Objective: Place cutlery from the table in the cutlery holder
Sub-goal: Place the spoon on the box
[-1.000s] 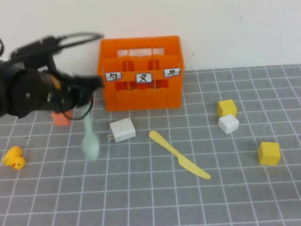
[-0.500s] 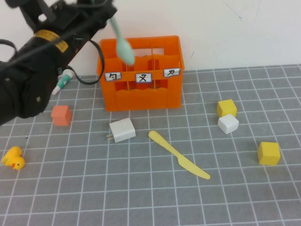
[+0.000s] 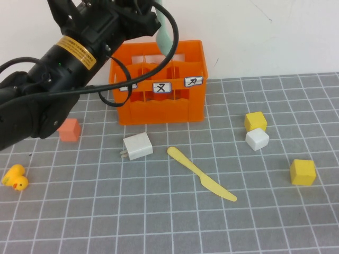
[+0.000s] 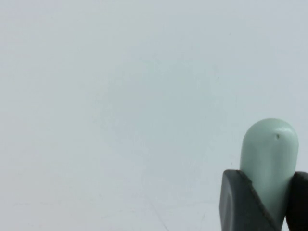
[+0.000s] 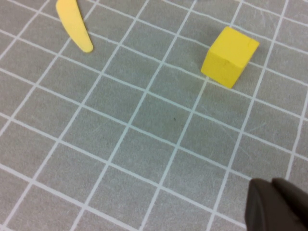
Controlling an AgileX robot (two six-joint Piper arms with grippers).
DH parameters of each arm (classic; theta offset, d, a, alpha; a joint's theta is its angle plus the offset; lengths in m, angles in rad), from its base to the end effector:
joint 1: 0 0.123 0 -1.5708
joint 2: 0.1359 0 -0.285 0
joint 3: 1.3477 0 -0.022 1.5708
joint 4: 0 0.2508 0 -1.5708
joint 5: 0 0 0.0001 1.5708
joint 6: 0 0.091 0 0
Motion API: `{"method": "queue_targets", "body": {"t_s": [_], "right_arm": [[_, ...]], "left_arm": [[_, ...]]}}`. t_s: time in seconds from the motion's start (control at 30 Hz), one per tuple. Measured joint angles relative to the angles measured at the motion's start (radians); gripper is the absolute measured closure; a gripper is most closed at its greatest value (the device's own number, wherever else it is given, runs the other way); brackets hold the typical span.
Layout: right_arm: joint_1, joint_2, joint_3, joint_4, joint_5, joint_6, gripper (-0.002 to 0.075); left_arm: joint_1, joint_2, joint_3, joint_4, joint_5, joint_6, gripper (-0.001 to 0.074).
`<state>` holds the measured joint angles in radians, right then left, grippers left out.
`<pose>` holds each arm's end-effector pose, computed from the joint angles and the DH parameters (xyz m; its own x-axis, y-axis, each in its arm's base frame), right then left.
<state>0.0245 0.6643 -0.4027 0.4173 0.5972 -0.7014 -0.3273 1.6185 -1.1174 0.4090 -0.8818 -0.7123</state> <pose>0.1177 0.0237 0.2464 -0.5603 -0.3477 -0.7518 -0.4106 0.9049 -0.1125 0.3409 -0.1452 0.3581 0.1081 -0.4679 -0.8771 0.6832 0.6759 -0.2764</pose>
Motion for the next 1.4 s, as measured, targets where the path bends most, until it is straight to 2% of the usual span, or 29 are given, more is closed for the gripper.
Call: {"method": "queue_targets", "body": {"t_s": [0.33, 0.53, 0.83, 1.0, 1.2, 1.4], "right_arm": [[0.0, 0.0, 0.0, 0.0, 0.0, 0.0, 0.0729], [0.0, 0.0, 0.0, 0.0, 0.0, -0.002, 0.0729], [0.0, 0.0, 0.002, 0.0, 0.0, -0.002, 0.0729], [0.0, 0.0, 0.002, 0.0, 0.0, -0.002, 0.0729], [0.0, 0.0, 0.002, 0.0, 0.004, -0.002, 0.0729], [0.0, 0.0, 0.002, 0.0, 0.012, -0.002, 0.0729]], "left_arm": [[0.025, 0.0, 0.0, 0.028, 0.0, 0.023, 0.056], [0.027, 0.0, 0.0, 0.011, 0.098, 0.245, 0.056], [0.027, 0.001, 0.0, -0.154, 0.184, 0.503, 0.056], [0.027, 0.04, 0.0, -0.257, 0.165, 0.531, 0.056], [0.027, 0.148, 0.0, -0.362, 0.05, 0.566, 0.056], [0.027, 0.202, 0.0, -0.399, 0.015, 0.58, 0.056]]}}
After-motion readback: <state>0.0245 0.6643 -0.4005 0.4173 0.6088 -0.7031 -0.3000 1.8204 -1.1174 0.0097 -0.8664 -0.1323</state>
